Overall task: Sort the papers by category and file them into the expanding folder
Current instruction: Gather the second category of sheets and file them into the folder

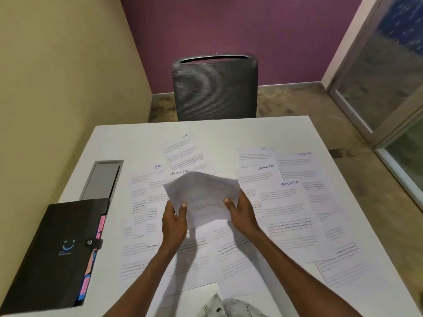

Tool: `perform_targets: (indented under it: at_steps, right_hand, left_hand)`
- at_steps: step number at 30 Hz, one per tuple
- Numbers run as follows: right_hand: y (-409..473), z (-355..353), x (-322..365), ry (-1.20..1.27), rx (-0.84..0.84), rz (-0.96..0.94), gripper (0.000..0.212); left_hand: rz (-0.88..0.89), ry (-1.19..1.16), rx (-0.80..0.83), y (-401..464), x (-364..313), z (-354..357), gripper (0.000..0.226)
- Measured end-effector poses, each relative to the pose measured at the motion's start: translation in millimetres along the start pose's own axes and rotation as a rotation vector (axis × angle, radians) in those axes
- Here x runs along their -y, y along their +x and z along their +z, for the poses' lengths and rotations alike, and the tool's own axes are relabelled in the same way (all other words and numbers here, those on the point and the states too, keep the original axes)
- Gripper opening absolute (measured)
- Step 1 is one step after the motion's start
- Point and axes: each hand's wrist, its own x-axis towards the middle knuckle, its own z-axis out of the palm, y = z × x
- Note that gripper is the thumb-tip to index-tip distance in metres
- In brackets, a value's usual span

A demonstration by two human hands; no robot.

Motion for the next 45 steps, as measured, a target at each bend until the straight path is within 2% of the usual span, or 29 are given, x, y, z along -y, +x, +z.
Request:
perform_targets:
  at_steps: [4, 8, 11, 17, 20, 21, 24, 28, 30, 34, 38, 42, 43, 45]
  right_hand:
    - [1, 5, -14, -0.017, 0.017, 0.027, 0.031]
    - [10, 7, -14, -0.054, 0.040, 0.044, 0.039]
    - [21, 7, -17, -0.040, 0.019, 0.080, 0.043]
    - [42, -5, -6, 0.002, -0.023, -0.027, 0.023]
    - [52, -12, -10, 0.001, 0.008, -0.002, 0.003]
    - [57, -15, -18, -0.018, 0.014, 0.024, 0.013]
    - [66, -32, -53, -0.142, -0.033, 0.145, 0.012]
    - [62, -61, -111, -0.679, -0.115, 0.301, 0.042]
    - [57, -74, -131, -0.852, -0.184, 0.357, 0.054]
    - [56, -96, -151, -0.888, -0.295, 0.499, 0.079]
    - [65, -118, -162, -0.793, -0.380, 0.595, 0.095]
    - [69, -139, -171, -0.764, -0.365, 0.698, 0.107]
    - [67, -140, -171, -0.792, -0.351, 0.684, 0.107]
    - [62, -132, -169, -0.882, -0.342, 0.521, 0.099]
  left_hand:
    - [-0.065, 0.021, -0.032, -4, 16, 8, 0.033]
    - [-0.099, 0.060, -0.047, 5, 17, 16, 0.038]
    - [-0.103, 0.081, -0.051, 16, 12, 17, 0.032]
    - [0.006, 0.096, -0.001, 38, -14, 12, 0.029]
    - [0.011, 0.097, 0.057, 44, -24, 9, 0.025]
    - [0.006, 0.108, 0.050, 47, -24, 7, 0.024]
    - [-0.014, 0.165, -0.018, 53, -20, 0, 0.021]
    - [-0.088, 0.225, -0.062, 58, -4, -21, 0.021]
    - [-0.114, 0.244, -0.057, 59, 5, -31, 0.025]
    - [-0.149, 0.245, -0.044, 58, 15, -42, 0.025]
    - [-0.164, 0.237, -0.047, 56, 13, -41, 0.027]
    - [-0.171, 0.219, -0.030, 55, 12, -36, 0.029]
    - [-0.171, 0.212, -0.026, 55, 12, -34, 0.028]
    - [-0.176, 0.210, -0.023, 54, 14, -30, 0.026]
